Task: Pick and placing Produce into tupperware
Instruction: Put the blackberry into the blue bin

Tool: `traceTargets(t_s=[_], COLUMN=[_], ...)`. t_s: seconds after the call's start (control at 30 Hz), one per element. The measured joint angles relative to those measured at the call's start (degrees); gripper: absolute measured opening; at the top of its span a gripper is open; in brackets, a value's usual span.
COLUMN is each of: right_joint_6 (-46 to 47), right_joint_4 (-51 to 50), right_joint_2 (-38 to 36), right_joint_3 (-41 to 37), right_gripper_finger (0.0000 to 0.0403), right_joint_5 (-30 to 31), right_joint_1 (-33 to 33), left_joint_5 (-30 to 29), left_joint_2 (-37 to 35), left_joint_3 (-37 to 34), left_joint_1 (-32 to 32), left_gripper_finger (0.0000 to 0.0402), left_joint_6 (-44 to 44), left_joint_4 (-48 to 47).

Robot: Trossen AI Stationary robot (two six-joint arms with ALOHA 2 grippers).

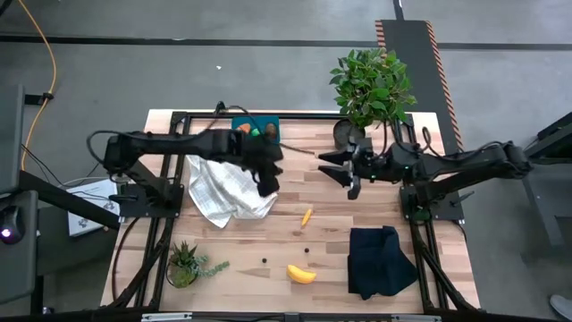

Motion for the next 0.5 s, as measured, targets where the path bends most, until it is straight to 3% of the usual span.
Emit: traceTargets(t_s=[0.5], right_joint_6=[-0.08], right_joint_4=[-4.28], right_joint_2=[-2.35], right_joint_3=[-0.01], right_gripper_finger=[0.0179], right_joint_5=[-0.14], right_joint_1=[0.02], left_joint_5=[-1.86], left_joint_2=[-5.98], left_joint_3=[-0.07], left_joint_1=[15.7], left_gripper_finger=[0.0082], left_joint_6=[4.17], left_joint_4=[-11.45])
